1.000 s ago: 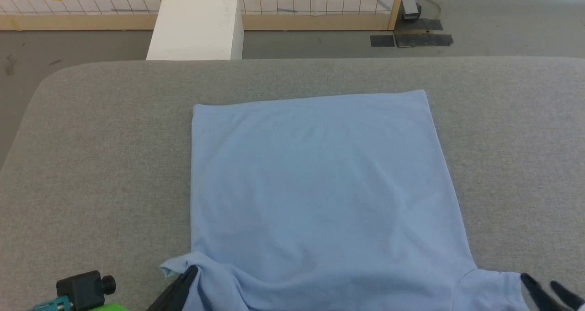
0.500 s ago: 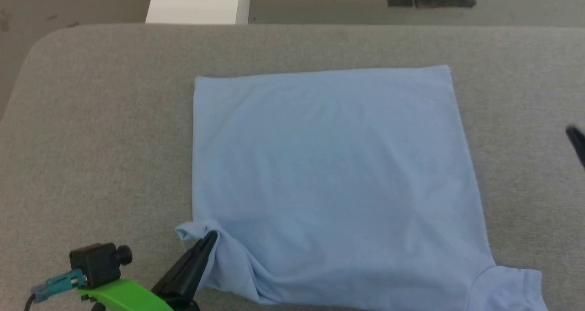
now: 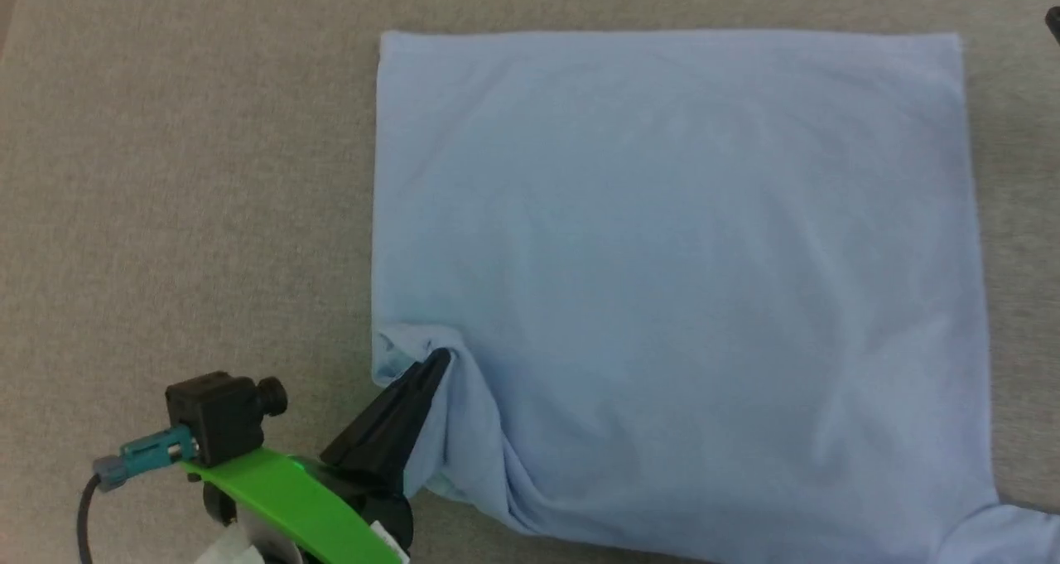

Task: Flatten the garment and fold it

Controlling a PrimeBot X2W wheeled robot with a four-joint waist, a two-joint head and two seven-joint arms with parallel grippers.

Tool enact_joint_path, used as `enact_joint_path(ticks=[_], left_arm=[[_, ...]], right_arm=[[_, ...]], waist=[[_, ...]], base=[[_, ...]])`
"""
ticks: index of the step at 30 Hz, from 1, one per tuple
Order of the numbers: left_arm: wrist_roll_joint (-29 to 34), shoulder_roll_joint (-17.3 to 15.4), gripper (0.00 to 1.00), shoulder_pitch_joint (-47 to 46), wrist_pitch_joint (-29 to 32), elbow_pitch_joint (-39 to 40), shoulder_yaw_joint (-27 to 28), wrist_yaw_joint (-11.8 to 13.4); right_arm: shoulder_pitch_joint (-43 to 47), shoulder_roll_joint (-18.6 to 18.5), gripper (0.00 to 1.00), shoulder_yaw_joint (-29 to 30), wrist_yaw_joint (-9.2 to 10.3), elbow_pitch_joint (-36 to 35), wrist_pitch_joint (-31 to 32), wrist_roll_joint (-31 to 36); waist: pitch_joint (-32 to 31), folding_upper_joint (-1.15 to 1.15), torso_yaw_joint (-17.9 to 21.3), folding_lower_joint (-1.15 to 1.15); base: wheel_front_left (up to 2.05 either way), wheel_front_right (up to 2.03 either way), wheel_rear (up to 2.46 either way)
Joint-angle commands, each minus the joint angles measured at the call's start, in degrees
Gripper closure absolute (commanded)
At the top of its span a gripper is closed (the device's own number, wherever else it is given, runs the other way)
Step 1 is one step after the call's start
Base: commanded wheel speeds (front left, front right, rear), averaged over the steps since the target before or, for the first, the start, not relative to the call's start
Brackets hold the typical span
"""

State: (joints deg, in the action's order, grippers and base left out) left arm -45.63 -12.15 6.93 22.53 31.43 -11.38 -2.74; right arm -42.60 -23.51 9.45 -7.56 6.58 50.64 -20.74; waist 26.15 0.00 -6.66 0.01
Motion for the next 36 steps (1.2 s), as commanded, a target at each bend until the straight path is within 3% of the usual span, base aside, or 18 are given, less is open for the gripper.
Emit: enact_joint_path(ticks=[1,7,14,15,16,17,26,36], left_arm=[[0.20,0.51,1.00,-1.52,-0.58,-0.46,-0.28,-0.51],[0.02,1.09,1.00,-2.94,-1.49,-2.00,-0.95,-1.18],[-0.09,1.24,1.00,-4.19,-1.87,-2.86,-1.47,-1.61],[-0.08,1.21,1.00,-4.28,-1.85,-2.91,-1.46,-1.59],[-0.07,1.18,1.00,-4.35,-1.86,-2.94,-1.42,-1.58],[-0.06,1.14,1.00,-4.40,-1.88,-2.97,-1.33,-1.53],[-0.29,0.74,1.00,-4.79,-2.07,-3.39,-0.66,-1.33],[0.75,-0.42,1.00,-3.69,-2.83,-5.76,0.90,-0.53]], right_arm=[[-1.40,0.63,0.00,-0.16,0.08,1.76,0.65,1.44],[-2.91,2.11,0.00,-0.42,0.08,6.21,4.21,4.59],[-2.41,2.66,0.00,0.29,0.08,7.96,3.74,6.01],[-2.40,2.84,0.20,0.55,0.08,8.24,3.72,6.18],[-2.41,2.98,0.74,0.68,0.08,8.45,3.77,6.28],[-2.37,3.09,1.00,0.63,0.08,8.69,4.15,6.20],[-2.02,3.27,1.00,0.96,0.08,7.73,3.00,4.98],[4.16,2.22,1.00,0.52,0.08,3.75,-7.63,-1.96]], waist=[[5.65,0.00,-4.59,-0.01],[7.83,0.00,-5.86,-0.01],[9.26,0.00,-6.62,-0.01],[9.43,0.00,-6.65,-0.01],[9.53,0.00,-6.65,-0.01],[9.61,0.00,-6.58,-0.01],[6.78,0.00,-4.39,-0.01],[-2.48,0.00,0.63,-0.01]], base=[[0.00,0.00,0.00],[0.00,0.00,0.00],[0.00,0.00,0.00],[0.00,0.00,0.00],[0.00,0.00,0.00],[0.00,0.00,0.00],[0.00,0.00,0.00],[0.00,0.00,0.00]])
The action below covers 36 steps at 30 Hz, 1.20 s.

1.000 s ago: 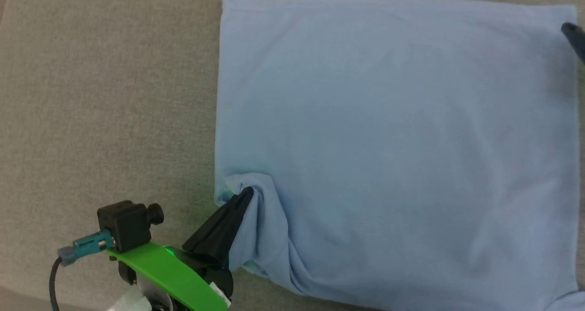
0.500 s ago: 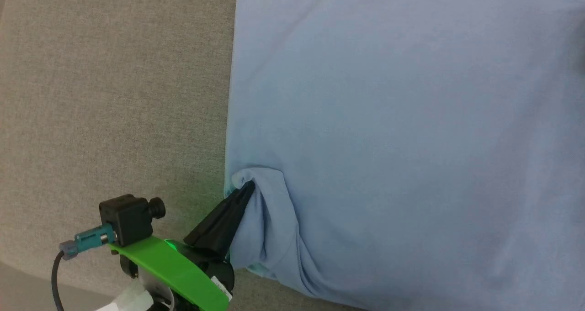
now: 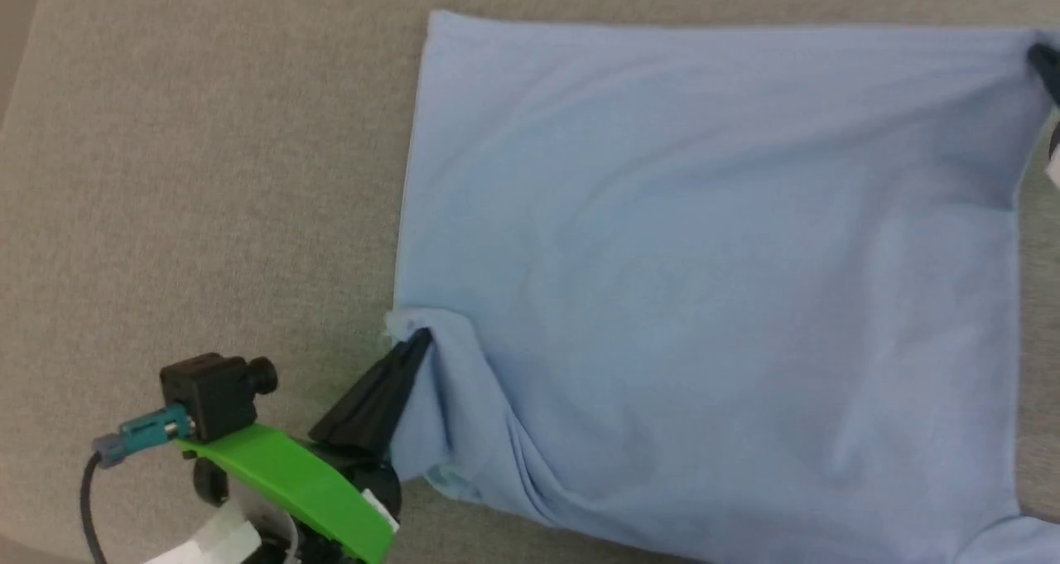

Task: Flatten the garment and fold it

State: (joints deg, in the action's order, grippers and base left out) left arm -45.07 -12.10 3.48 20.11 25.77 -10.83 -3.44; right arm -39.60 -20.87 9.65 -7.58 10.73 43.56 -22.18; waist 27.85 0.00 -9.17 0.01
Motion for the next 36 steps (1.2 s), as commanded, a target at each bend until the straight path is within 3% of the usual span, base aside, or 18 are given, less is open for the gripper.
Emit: enact_joint_path(ticks=[1,9,13,19,22,26,36], left_arm=[[0.64,-0.71,1.00,-0.08,-0.68,-0.32,0.60,0.24],[1.70,-2.00,1.00,3.37,-0.68,-1.17,1.58,1.52],[1.47,-2.32,1.00,5.44,-0.57,-0.64,2.16,2.21],[1.27,-3.07,1.00,7.31,-0.02,0.23,2.70,2.81],[1.15,-3.48,1.00,7.89,0.43,0.77,3.00,3.17],[0.98,-3.87,1.00,8.65,1.16,1.45,3.13,3.71],[1.02,-4.54,1.00,9.46,2.76,3.93,3.30,5.19]], right_arm=[[2.44,-0.53,1.00,0.75,0.09,-1.03,-1.36,-1.37],[20.71,-0.31,1.00,9.04,0.09,-9.06,-3.41,-6.85],[31.48,2.58,1.00,13.77,0.09,-13.71,-3.87,-8.69],[45.47,9.69,1.00,17.76,0.09,-17.61,-3.86,-9.93],[50.68,12.43,1.00,17.19,0.09,-17.12,-3.46,-9.73],[54.06,13.18,1.00,13.94,0.09,-15.05,-5.87,-7.29],[48.97,12.87,1.00,6.24,0.09,-2.69,-15.98,-5.42]], waist=[[-5.13,0.00,3.67,-0.01],[-11.46,0.00,7.31,-0.01],[-13.02,0.00,8.73,-0.01],[-13.67,0.00,9.94,-0.01],[-13.78,0.00,10.20,-0.01],[-14.29,0.00,10.37,-0.01],[-15.10,0.00,11.28,-0.01]], base=[[0.00,0.00,0.00],[0.00,0.00,0.00],[0.00,0.00,0.00],[0.00,0.00,0.00],[0.00,0.00,0.00],[0.00,0.00,0.00],[0.00,0.00,0.00]])
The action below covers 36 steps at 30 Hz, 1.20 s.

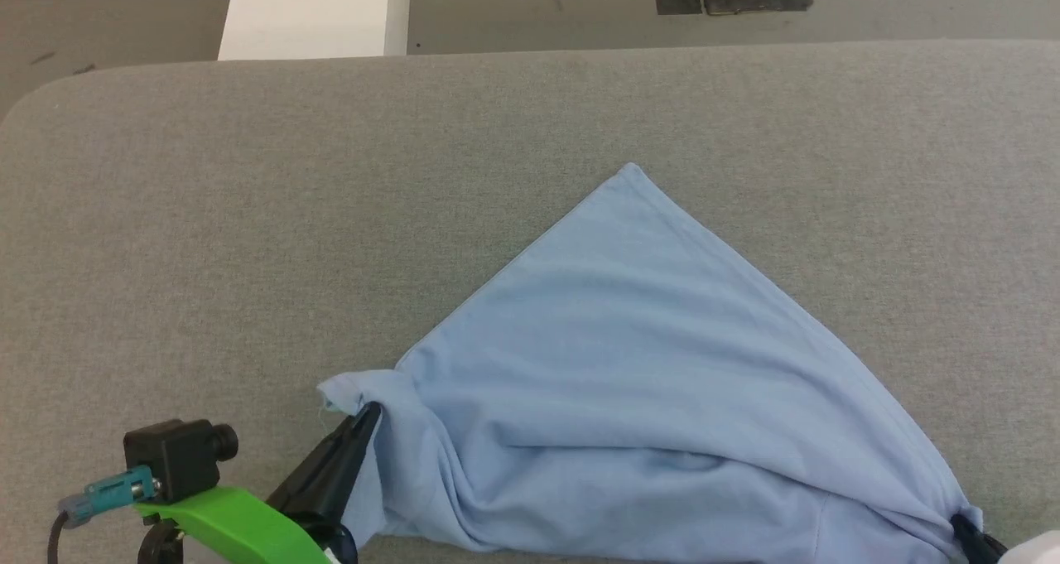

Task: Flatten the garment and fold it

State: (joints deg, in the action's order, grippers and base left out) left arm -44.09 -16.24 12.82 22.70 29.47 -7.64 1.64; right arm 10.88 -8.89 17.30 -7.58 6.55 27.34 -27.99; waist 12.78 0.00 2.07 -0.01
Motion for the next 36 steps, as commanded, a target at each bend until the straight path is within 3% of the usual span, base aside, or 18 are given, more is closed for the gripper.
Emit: enact_joint_path(ticks=[1,2,3,4,6,15,18,19,28,36], left_arm=[[0.02,-0.34,1.00,0.03,0.22,0.34,-0.01,0.13],[0.02,-0.30,1.00,-0.04,0.24,0.41,-0.10,0.16],[0.00,-0.23,1.00,-0.14,0.25,0.49,-0.25,0.13],[-0.17,-0.08,1.00,-0.22,0.18,0.56,-0.36,0.07],[-0.40,0.16,1.00,-0.32,0.05,0.81,-0.55,-0.01],[-0.22,1.36,1.00,-1.47,-1.24,1.50,-2.30,-0.97],[-0.04,1.69,1.00,-2.58,-1.44,1.06,-3.22,-1.55],[0.12,1.98,1.00,-3.58,-1.56,0.56,-3.94,-1.99],[0.75,2.99,1.00,-6.17,-2.37,-0.75,-5.63,-2.84],[1.24,3.87,1.00,-9.37,-2.20,-1.37,-7.74,-3.74]], right_arm=[[-1.96,0.60,1.00,-1.84,0.09,2.08,-0.29,0.17],[-2.20,0.21,1.00,-2.02,0.09,2.08,-0.79,-0.03],[-2.24,-0.64,0.61,-2.21,0.09,1.46,-1.24,-0.10],[-2.05,-1.20,0.00,-2.13,0.09,0.76,-1.00,-0.43],[-1.36,-1.99,0.00,-0.85,0.09,-1.57,1.07,-2.12],[-1.75,-8.45,0.00,7.20,0.09,-24.90,18.46,-5.98],[-7.15,-10.64,0.00,5.67,0.09,-29.23,21.56,-5.45],[-12.42,-12.22,0.00,2.35,0.09,-29.97,21.78,-4.56],[-37.58,-12.02,0.00,-21.26,0.09,-14.17,18.75,1.22],[-49.53,-11.33,0.00,-31.11,0.09,2.65,17.34,2.82]], waist=[[0.01,0.00,0.08,0.01],[0.07,0.00,0.09,0.01],[0.19,0.00,0.06,0.01],[0.25,0.00,0.04,0.01],[0.52,0.00,-0.07,0.01],[2.52,0.00,-2.12,0.01],[3.53,0.00,-3.31,0.01],[4.35,0.00,-4.17,0.01],[7.75,0.00,-6.35,0.01],[11.60,0.00,-9.69,0.01]], base=[[0.00,0.00,0.00],[0.00,0.00,0.00],[0.00,0.00,0.00],[0.00,0.00,0.00],[0.00,0.00,0.00],[0.00,0.00,0.00],[0.00,0.00,0.00],[0.00,0.00,0.00],[0.00,0.00,0.00],[0.00,0.00,0.00]])
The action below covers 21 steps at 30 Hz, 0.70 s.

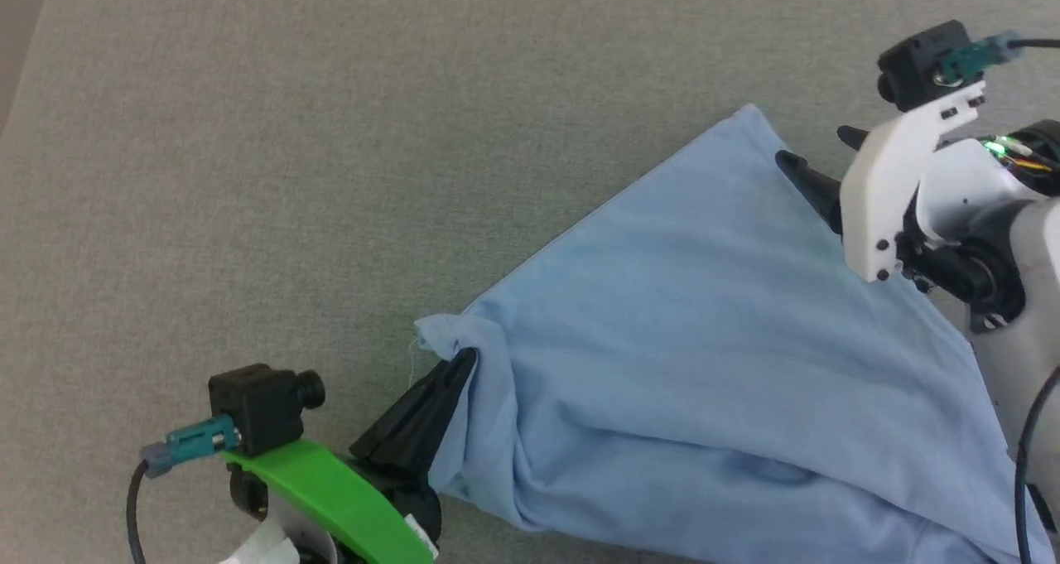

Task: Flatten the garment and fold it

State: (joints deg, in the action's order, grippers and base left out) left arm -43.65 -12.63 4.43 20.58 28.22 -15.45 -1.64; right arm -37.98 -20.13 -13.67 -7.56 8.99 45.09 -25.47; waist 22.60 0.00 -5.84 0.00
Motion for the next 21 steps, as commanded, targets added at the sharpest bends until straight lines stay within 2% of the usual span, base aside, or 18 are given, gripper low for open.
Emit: enact_joint_path(ticks=[1,10,14,16,18,19,21], left_arm=[[0.82,0.39,1.00,-1.30,-0.09,-0.27,-0.18,-0.55],[0.66,1.05,1.00,-2.79,-0.85,-1.73,-1.04,-1.29],[0.58,1.24,1.00,-3.35,-0.93,-2.28,-1.42,-1.47],[0.45,1.33,1.00,-3.76,-0.96,-2.67,-1.62,-1.65],[0.27,1.42,1.00,-4.14,-1.00,-3.14,-1.81,-1.85],[0.11,1.49,1.00,-4.28,-1.05,-3.39,-1.88,-1.94],[-0.16,1.52,1.00,-4.40,-1.20,-3.80,-1.84,-2.07]], right_arm=[[-1.56,-0.44,0.00,-0.66,0.08,1.79,-0.65,0.54],[-5.49,-1.82,0.01,-4.07,0.08,9.75,-4.01,0.50],[-6.52,-1.42,0.16,-5.58,0.08,11.82,-4.63,0.00],[-6.92,-1.54,0.33,-6.19,0.08,12.87,-4.69,-0.16],[-7.19,-1.70,0.72,-6.40,0.08,13.97,-4.82,-0.29],[-7.22,-1.77,1.00,-6.65,0.08,14.57,-4.67,-0.40],[-7.29,-2.00,1.00,-7.19,0.08,15.27,-4.37,-0.65]], waist=[[2.27,0.00,-2.27,0.00],[4.89,0.00,-4.72,0.00],[5.37,0.00,-5.04,0.00],[5.57,0.00,-5.28,0.00],[5.66,0.00,-5.53,0.00],[5.63,0.00,-5.64,0.00],[5.44,0.00,-5.71,0.00]], base=[[0.00,0.00,0.00],[0.00,0.00,0.00],[0.00,0.00,0.00],[0.00,0.00,0.00],[0.00,0.00,0.00],[0.00,0.00,0.00],[0.00,0.00,0.00]])
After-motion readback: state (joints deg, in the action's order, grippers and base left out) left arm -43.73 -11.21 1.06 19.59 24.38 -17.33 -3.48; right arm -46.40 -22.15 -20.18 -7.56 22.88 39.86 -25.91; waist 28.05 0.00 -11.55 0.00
